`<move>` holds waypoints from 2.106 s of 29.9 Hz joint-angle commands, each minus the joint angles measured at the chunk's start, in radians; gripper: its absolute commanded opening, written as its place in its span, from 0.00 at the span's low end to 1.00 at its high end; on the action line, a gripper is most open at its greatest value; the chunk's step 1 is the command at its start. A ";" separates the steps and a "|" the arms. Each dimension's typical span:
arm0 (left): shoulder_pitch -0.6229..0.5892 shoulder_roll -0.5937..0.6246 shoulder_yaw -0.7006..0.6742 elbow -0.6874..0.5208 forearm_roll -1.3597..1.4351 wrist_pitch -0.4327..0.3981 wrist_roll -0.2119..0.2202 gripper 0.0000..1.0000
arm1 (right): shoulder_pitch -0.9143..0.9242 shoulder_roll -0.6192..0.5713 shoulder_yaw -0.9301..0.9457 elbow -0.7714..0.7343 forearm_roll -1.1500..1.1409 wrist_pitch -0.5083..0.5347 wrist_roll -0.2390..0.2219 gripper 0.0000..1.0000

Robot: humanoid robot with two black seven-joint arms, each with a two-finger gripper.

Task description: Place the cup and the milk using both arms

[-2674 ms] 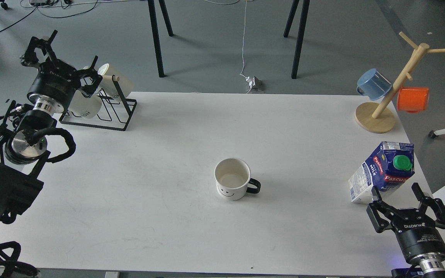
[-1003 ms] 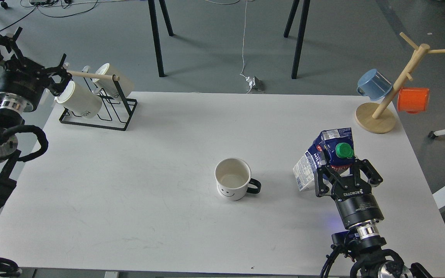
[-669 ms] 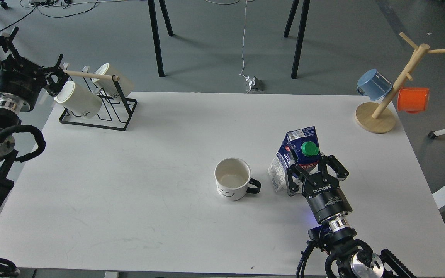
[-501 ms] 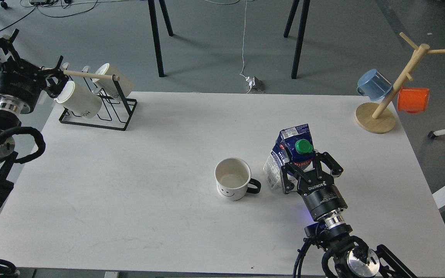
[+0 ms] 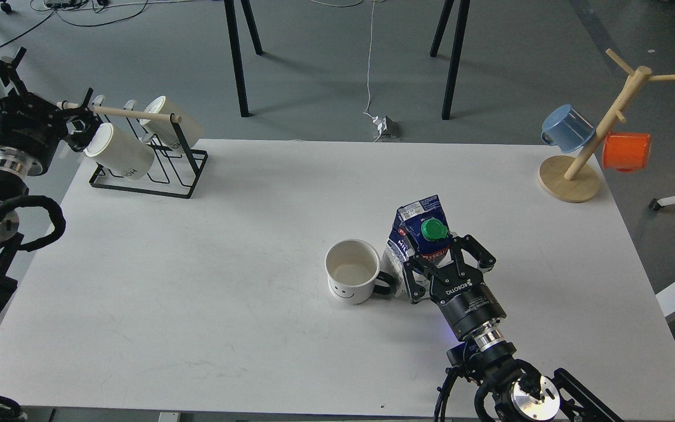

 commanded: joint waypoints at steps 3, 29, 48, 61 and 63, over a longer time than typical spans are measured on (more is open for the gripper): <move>0.000 0.000 -0.001 -0.001 0.001 0.000 0.000 1.00 | 0.006 0.000 -0.005 -0.029 -0.006 0.000 0.000 0.68; 0.002 0.003 0.004 -0.022 0.000 0.002 -0.003 1.00 | -0.045 0.000 -0.011 -0.020 -0.009 0.000 -0.006 0.98; 0.000 0.019 -0.012 -0.022 -0.002 -0.002 -0.006 1.00 | -0.203 -0.254 0.084 0.161 0.003 0.000 -0.003 0.98; 0.000 -0.046 -0.001 -0.022 -0.002 0.002 -0.007 1.00 | 0.076 -0.426 0.320 0.132 0.034 0.000 -0.012 0.98; -0.005 -0.052 -0.001 -0.022 -0.002 0.002 -0.007 1.00 | 0.128 -0.460 0.335 0.113 0.034 0.000 -0.012 0.98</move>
